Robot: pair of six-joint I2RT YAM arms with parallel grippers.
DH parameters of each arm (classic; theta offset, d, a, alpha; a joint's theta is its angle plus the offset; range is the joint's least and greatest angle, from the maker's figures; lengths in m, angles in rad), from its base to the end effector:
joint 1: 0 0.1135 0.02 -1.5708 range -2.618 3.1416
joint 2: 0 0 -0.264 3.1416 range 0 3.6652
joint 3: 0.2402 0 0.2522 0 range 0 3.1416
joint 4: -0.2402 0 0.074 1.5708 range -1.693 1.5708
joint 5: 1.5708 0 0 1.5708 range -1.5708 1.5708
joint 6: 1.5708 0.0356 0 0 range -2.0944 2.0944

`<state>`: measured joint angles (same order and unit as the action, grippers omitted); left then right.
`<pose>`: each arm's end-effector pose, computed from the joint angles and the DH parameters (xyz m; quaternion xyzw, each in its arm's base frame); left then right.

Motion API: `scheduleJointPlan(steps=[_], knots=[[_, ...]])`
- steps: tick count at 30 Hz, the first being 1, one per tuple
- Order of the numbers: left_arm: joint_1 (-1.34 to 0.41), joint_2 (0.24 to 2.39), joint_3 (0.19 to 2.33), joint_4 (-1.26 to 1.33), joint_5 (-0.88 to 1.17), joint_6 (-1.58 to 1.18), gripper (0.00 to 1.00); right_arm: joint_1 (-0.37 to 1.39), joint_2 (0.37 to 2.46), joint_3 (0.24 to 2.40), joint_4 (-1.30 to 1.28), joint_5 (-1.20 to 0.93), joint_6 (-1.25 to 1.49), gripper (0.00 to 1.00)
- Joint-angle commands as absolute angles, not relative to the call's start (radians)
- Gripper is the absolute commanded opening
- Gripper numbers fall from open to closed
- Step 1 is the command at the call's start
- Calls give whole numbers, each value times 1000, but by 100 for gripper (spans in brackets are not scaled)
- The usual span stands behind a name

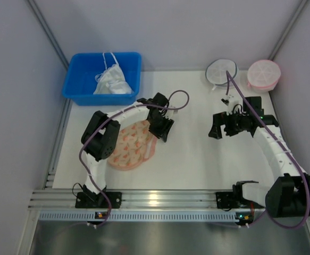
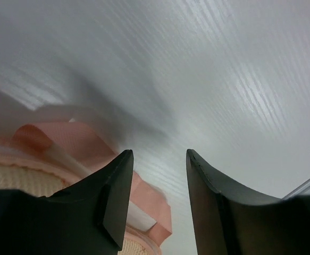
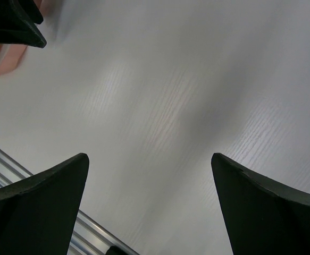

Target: Place the bra in the laundry bag and zip it closed

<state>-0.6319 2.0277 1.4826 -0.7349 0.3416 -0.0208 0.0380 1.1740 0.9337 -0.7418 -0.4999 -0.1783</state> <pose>0.3221 -0.2505 0.1717 0.3168 0.9225 -0.2051 0.0813 0.2278 0.0257 0.2694 -0.1714 0.9141 0.2164 0.2970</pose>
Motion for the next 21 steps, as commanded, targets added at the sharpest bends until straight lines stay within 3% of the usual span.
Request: scheduleJointPlan(steps=[1, 6, 10, 21], knots=[[-629, 1872, 1464, -723, 227, -72, 51, 23, 1167, 940, -719, -535, -164, 99], [-634, 1685, 1315, -735, 11, -54, 63, 21, 1160, 927, -707, -537, -163, 99], [-634, 1611, 1178, -738, -72, -45, 65, 21, 1170, 936, -703, -546, -160, 99], [-646, 1706, 1155, -723, -11, -29, 49, 21, 1198, 956, -689, -538, -149, 99]])
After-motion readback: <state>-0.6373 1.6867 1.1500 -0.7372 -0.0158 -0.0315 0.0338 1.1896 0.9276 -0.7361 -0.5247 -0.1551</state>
